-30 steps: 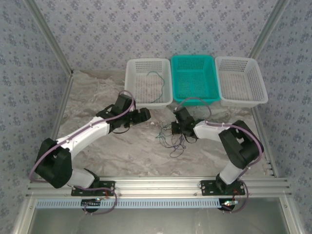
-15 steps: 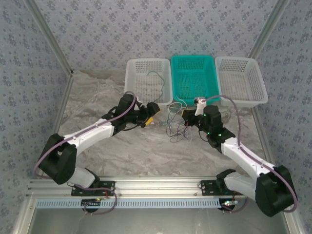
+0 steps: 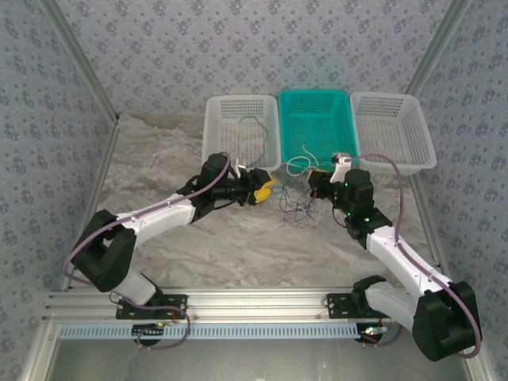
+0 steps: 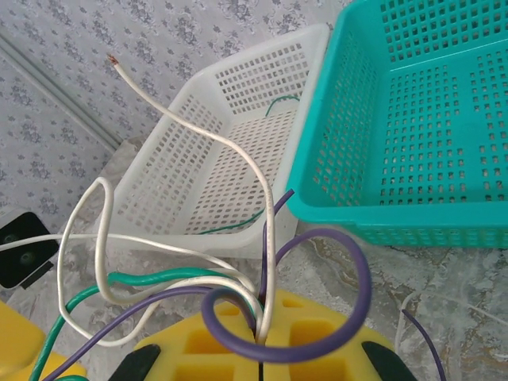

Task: Untangle the cables

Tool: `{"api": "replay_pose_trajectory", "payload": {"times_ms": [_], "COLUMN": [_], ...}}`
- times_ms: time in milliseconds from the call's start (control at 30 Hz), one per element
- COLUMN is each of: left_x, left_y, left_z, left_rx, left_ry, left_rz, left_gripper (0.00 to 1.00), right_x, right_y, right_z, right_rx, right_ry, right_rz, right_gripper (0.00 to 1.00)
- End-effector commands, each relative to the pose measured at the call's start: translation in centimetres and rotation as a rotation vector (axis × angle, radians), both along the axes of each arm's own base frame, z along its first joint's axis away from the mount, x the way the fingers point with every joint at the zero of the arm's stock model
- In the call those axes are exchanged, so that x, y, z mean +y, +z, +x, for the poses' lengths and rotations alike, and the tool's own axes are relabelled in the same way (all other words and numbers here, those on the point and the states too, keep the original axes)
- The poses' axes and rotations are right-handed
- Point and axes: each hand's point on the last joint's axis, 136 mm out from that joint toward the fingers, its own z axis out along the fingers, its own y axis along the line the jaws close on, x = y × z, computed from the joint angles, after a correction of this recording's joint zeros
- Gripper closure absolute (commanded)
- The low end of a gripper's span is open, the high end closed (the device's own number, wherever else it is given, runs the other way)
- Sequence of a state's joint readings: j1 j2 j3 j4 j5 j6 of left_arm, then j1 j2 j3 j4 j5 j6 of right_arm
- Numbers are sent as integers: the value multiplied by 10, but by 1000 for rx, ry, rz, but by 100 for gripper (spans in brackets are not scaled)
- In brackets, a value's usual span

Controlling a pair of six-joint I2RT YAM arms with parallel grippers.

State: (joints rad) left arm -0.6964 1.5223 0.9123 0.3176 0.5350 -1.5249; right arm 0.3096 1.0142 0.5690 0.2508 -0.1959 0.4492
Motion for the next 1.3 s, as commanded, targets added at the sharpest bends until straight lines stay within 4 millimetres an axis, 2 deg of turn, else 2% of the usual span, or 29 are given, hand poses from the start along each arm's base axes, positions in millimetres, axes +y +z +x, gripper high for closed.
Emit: {"api": "replay_pose_trajectory", "payload": {"times_ms": [0, 233, 300, 400, 467, 500, 633, 800, 867, 933, 1033, 1067, 1133, 1267], "left_x": [-12, -30, -31, -29, -25, -22, 0, 51, 66, 68, 54, 49, 40, 30], "left_y": [21, 27, 27, 28, 28, 28, 33, 55, 59, 60, 54, 51, 44, 35], "left_z": [2, -1, 0, 3, 6, 7, 14, 18, 20, 20, 17, 15, 12, 7], "left_rx": [-9, -1, -6, -22, -45, -56, -172, -399, -438, -461, -456, -452, -448, -456], "left_ry": [-20, -73, -65, -50, -33, -26, -6, 62, 97, 98, 40, 15, -28, -88], "left_rz": [-62, -115, -116, -126, -111, -98, 35, 373, 444, 448, 415, 412, 426, 474], "left_gripper": [49, 49, 57, 79, 96, 100, 100, 100, 100, 100, 100, 100, 100, 100], "right_x": [-2, 0, 2, 2, 2, 2, -5, -54, -53, -44, -21, -15, -6, 25], "right_y": [23, 34, 32, 19, 4, -5, -52, -128, -143, -150, -144, -137, -117, -55], "right_z": [6, 9, 9, 7, 4, 2, -10, -27, -34, -38, -43, -44, -46, -61], "right_rx": [-75, -107, -98, -73, -43, -26, 90, 337, 383, 406, 405, 396, 345, 77], "right_ry": [-13, -5, 1, 4, 7, 7, -20, -263, -253, -209, -84, -47, 12, 196], "right_rz": [33, 53, 53, 46, 37, 31, 4, -55, -42, -30, -38, -53, -79, -93], "right_gripper": [100, 100, 100, 100, 100, 100, 96, 94, 92, 84, 59, 54, 50, 45]}}
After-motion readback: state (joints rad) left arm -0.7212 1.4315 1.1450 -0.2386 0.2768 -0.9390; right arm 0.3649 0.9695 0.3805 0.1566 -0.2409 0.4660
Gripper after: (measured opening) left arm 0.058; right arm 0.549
